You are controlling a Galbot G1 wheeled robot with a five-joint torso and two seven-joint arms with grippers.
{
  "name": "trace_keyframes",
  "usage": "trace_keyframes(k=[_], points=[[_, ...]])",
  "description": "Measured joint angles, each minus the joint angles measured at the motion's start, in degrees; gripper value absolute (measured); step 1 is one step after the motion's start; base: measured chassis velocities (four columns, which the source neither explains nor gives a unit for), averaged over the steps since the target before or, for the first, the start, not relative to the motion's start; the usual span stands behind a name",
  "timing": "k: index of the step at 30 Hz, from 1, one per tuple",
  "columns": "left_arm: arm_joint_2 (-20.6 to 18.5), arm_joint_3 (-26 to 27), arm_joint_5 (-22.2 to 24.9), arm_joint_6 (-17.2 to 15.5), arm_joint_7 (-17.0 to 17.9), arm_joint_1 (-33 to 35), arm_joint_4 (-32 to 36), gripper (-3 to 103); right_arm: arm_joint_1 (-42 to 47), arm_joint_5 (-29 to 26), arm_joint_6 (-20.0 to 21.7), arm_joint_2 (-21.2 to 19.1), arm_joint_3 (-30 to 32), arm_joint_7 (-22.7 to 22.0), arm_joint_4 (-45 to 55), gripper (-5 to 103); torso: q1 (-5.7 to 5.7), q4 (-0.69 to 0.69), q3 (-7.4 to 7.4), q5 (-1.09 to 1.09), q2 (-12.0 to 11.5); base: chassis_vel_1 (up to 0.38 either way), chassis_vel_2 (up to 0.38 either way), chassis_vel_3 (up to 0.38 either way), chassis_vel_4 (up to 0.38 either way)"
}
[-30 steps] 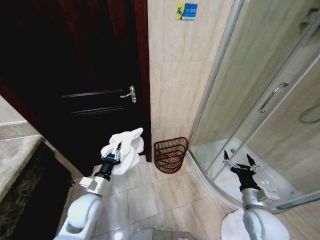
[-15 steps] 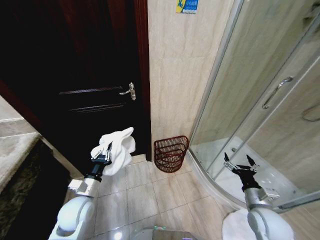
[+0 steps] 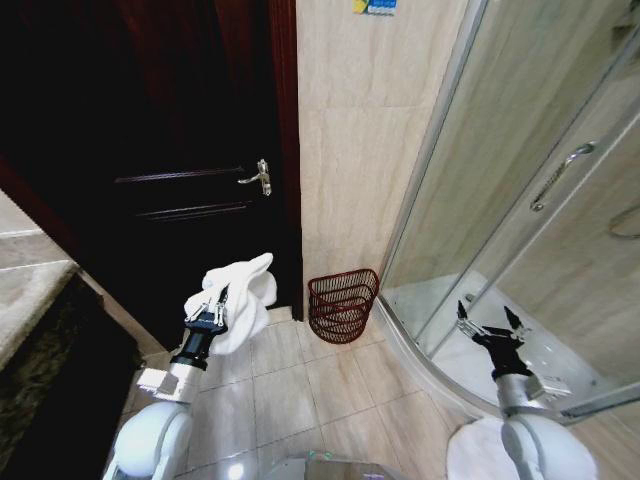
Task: Discard the used towel into the hamper.
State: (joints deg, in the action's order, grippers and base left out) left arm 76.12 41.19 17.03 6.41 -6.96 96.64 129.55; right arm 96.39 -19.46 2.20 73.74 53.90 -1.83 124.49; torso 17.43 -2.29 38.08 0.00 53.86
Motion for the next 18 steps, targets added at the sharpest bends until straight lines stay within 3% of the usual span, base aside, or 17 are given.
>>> trace_keyframes(k=[9, 18], points=[[-0.38, -0.92, -0.42, -0.43, -0.71, -1.91, -1.56, 4, -0.21, -1.12, -0.42, -0.72, 1.03, 0.39, 0.63, 100, -1.01, -0.01, -1.23, 0.0, -2.25, 0.0, 0.0, 0.0, 0.0], [-0.92, -1.12, -1.46, -0.22, -0.84, -2.75, -3.33, 4, -0.01, -0.76, -0.67, 1.71, -0.58, 0.78, 2.62, 100, -2.13, -0.01, -2.71, 0.0, -4.85, 0.0, 0.0, 0.0, 0.0]])
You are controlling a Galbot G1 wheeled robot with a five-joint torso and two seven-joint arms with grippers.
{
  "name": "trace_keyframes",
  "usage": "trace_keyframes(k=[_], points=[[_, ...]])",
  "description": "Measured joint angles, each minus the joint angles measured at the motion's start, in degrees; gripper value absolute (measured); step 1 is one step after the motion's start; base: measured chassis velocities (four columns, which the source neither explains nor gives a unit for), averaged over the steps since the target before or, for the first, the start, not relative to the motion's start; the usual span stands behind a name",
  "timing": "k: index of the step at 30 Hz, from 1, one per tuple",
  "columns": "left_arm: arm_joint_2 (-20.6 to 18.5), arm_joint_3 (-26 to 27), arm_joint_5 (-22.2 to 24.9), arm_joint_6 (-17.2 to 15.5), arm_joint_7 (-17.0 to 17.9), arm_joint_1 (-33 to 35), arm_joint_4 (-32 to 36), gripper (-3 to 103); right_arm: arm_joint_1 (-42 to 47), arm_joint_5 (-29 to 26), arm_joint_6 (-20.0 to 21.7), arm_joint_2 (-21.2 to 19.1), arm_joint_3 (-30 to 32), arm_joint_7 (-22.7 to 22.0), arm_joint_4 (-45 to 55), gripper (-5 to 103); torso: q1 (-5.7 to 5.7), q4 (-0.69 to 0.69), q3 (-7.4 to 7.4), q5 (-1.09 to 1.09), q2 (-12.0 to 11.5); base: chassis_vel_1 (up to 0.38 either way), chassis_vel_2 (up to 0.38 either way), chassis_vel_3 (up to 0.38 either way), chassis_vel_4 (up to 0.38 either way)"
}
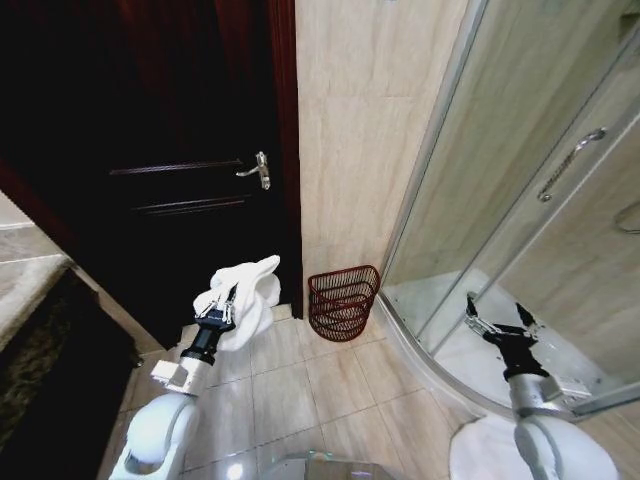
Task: Discard the used towel into the hamper.
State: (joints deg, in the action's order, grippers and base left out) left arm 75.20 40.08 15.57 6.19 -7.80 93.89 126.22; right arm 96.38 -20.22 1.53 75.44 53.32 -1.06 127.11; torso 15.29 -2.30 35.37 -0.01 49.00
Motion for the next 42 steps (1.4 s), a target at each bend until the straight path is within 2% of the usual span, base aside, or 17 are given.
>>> trace_keyframes(k=[17, 19, 28, 42], points=[[-0.78, 0.47, -0.2, 2.92, -0.52, -0.06, -4.57, 4, 0.42, 2.21, 0.3, 4.11, -0.77, 0.66, 2.84, 100, -1.79, 0.0, -2.27, 0.0, -4.04, 0.0, 0.0, 0.0, 0.0], [-0.8, 0.48, 0.0, 3.47, -0.73, 0.04, -4.91, 4, 0.78, 2.64, 0.37, 4.78, -0.66, 1.74, 3.48, 100, -2.1, 0.0, -2.68, 0.0, -4.76, 0.0, 0.0, 0.0, 0.0], [-0.94, 1.38, 0.3, 6.09, -1.32, 1.14, -6.66, 4, 0.89, 3.72, 0.37, 7.13, -1.79, 1.27, 3.4, 100, -3.1, 0.0, -3.95, 0.0, -7.05, 0.0, 0.0, 0.0, 0.0], [-1.18, 1.05, 0.37, 7.05, -1.33, 1.14, -8.17, 4, 0.86, 4.35, 0.91, 8.27, -1.43, 1.03, 2.37, 100, -4.58, 0.0, -5.86, 0.0, -10.44, 0.0, 0.0, 0.0, 0.0]])
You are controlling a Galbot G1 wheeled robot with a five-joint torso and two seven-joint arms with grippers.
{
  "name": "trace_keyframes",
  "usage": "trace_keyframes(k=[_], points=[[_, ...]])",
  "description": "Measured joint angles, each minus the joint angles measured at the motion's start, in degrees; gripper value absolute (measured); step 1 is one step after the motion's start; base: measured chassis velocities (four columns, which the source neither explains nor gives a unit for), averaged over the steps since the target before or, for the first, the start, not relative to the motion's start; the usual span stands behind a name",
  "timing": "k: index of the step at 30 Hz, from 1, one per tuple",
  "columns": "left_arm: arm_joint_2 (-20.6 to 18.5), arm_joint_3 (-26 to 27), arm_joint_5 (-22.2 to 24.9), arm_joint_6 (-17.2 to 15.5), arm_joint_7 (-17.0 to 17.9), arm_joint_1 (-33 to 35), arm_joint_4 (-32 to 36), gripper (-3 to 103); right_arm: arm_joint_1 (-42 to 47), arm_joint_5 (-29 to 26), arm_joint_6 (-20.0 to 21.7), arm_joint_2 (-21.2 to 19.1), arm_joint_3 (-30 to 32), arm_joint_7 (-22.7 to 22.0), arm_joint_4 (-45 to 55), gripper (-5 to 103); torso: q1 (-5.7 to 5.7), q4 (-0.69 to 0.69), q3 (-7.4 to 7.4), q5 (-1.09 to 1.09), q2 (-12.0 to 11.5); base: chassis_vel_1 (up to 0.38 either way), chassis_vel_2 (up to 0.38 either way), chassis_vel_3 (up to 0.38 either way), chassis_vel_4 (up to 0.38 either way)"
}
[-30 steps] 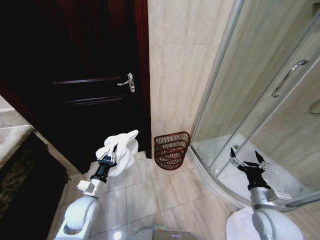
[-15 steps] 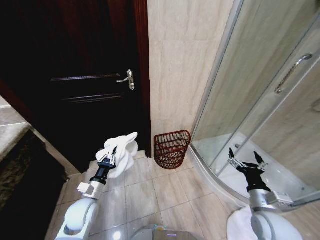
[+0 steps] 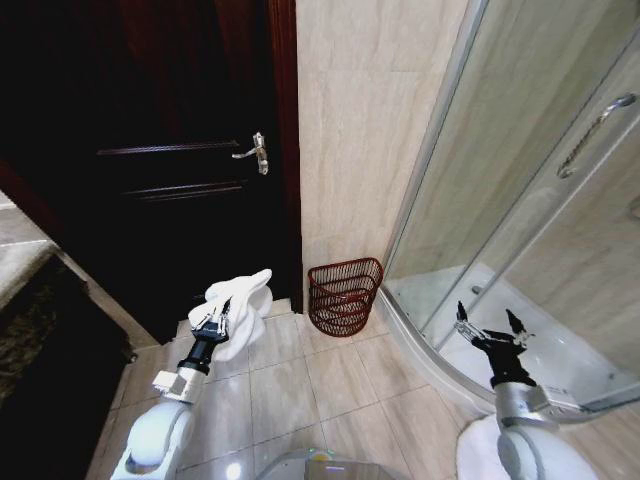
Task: Discard the used towel into the hamper.
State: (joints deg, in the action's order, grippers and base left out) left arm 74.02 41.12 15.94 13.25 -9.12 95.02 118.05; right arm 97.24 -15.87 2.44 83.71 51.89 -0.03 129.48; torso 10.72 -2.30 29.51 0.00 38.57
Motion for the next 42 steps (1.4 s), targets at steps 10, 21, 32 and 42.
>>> trace_keyframes(k=[10, 21, 32, 42], points=[[0.0, -0.6, -0.59, 0.19, -0.27, -0.09, -0.41, 4, 0.48, -0.17, -0.72, 0.62, 0.33, -0.1, -0.16, 100, -0.98, 0.0, -1.38, 0.0, -2.36, 0.0, 0.0, 0.0, 0.0], [0.21, -0.68, -1.58, 1.04, -0.44, 0.08, -0.77, 4, 1.11, -0.39, -0.91, 0.78, 0.43, -0.54, 0.1, 100, -2.06, 0.0, -2.81, 0.0, -4.85, 0.0, 0.0, 0.0, 0.0], [0.18, -1.0, -1.56, 1.29, -0.62, -0.37, -1.52, 4, 0.87, -0.37, -0.96, 0.77, 0.26, -0.56, -0.57, 100, -3.19, 0.02, -4.31, 0.0, -7.49, -0.044, -0.044, -0.044, -0.041], [0.54, -1.57, 1.09, 6.55, -11.16, -1.58, -4.56, 4, 1.29, 0.85, -1.62, 2.03, -0.14, -0.84, -1.69, 100, -3.57, 0.03, -4.88, 0.0, -8.44, 0.0, 0.0, 0.0, 0.0]])
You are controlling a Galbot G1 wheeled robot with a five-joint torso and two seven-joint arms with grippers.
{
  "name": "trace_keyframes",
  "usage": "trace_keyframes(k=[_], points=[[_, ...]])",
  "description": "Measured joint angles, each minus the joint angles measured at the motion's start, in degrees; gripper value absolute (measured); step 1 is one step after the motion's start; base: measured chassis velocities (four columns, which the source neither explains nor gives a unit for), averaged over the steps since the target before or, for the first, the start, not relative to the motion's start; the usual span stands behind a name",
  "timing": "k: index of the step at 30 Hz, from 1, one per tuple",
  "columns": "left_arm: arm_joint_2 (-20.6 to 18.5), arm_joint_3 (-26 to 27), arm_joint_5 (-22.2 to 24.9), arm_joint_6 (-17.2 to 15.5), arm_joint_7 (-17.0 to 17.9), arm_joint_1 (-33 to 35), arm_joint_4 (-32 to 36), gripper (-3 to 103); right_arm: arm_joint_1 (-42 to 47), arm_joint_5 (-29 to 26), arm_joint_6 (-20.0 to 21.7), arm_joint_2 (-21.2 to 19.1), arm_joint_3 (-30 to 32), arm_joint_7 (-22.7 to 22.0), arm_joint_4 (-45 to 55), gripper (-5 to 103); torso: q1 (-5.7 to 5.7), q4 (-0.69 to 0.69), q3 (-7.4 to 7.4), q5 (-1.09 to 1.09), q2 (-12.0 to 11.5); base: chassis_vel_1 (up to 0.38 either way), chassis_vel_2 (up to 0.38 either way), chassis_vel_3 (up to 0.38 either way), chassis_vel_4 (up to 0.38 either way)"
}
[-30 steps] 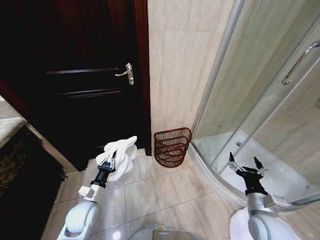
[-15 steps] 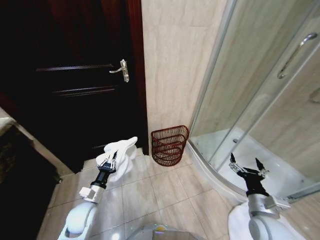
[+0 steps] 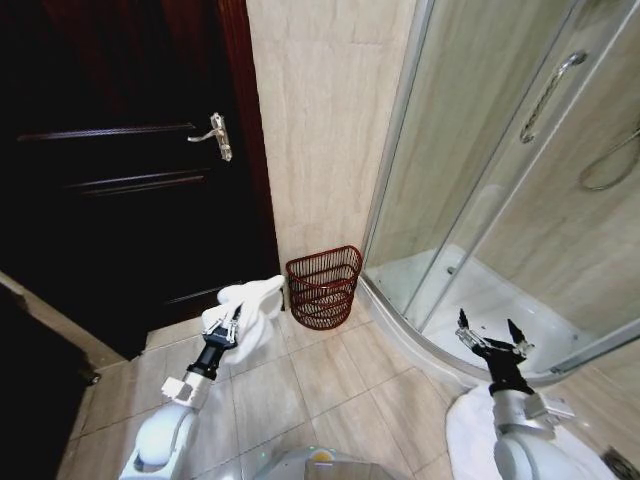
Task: Discard the used towel into the hamper.
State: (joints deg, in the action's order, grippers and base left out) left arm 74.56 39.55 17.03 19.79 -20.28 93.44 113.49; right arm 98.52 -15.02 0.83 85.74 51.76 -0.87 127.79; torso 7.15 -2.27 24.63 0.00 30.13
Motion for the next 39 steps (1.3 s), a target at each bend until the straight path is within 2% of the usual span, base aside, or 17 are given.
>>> trace_keyframes(k=[14, 24, 39], points=[[-0.53, 0.09, -1.54, -0.76, 0.09, -1.86, -1.22, 4, -0.38, 0.29, -0.63, 0.15, -0.37, -0.59, -0.79, 100, 0.11, 0.0, 0.19, 0.0, 0.32, -0.021, 0.016, 0.015, -0.017], [-0.4, -0.29, -1.86, -0.25, 0.16, -2.61, -2.22, 4, -0.63, 1.04, 0.0, 0.06, -0.7, -0.85, -1.1, 100, 0.23, 0.0, 0.3, 0.0, 0.45, -0.115, 0.119, 0.119, -0.102], [-0.65, -0.47, -2.42, 0.14, 0.37, -3.6, -3.32, 4, -0.88, 1.83, -0.09, 0.6, -1.56, -1.03, -0.47, 100, 0.24, -0.01, 0.36, 0.0, 0.6, -0.009, 0.0, 0.0, -0.006]])
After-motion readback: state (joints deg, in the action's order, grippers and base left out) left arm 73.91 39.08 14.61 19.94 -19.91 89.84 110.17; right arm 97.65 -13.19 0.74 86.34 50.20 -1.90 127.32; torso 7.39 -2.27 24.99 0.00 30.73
